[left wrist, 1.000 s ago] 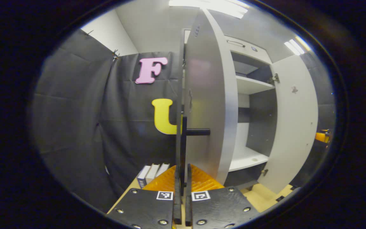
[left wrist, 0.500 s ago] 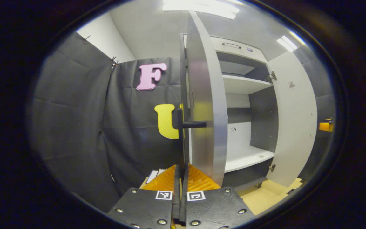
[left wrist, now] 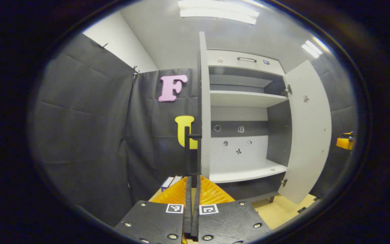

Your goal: Open the right door of the double-door shoe cabinet with the right hand, and open the left door with the left hand.

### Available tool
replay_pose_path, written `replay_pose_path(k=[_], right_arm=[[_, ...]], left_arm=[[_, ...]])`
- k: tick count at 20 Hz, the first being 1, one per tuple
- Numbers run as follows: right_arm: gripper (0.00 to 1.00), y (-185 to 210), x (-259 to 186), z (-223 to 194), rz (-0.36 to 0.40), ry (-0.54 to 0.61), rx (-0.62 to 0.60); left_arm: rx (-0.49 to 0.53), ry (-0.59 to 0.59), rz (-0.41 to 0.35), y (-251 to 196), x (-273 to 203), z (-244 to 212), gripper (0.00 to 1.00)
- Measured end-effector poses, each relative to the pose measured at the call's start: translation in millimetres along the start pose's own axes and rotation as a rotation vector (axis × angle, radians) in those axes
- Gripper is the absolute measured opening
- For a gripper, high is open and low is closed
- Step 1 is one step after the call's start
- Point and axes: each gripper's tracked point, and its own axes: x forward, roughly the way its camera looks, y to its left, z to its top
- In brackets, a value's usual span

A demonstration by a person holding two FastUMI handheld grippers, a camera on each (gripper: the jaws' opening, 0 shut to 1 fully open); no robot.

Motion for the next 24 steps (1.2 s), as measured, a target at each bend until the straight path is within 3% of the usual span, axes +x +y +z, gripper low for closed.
replay_pose_path(k=[8, 9, 13, 14, 24], right_arm=[[0.98, -14.6, -27.4, 8.7, -0.013, -0.034, 0.005], [0.97, -15.5, -31.1, 10.2, -0.018, -0.042, 0.002], [0.97, -18.8, -44.0, 14.7, -0.031, -0.062, 0.016], [0.98, -18.8, -47.0, 16.6, -0.03, -0.067, 0.021], [0.97, -21.4, -55.7, 22.5, -0.025, -0.088, 0.033]], left_arm=[[0.0, -0.025, 0.015, -11.5, -41.5, 12.5, 0.01], [-0.001, -0.03, 0.012, -12.4, -46.3, 14.4, 0.09], [0.021, -0.069, 0.038, -11.0, -59.5, 22.0, 0.76], [0.028, -0.079, 0.046, -10.4, -63.6, 24.0, 0.8], [0.084, -0.123, 0.084, -13.4, -84.3, 40.5, 0.8]])
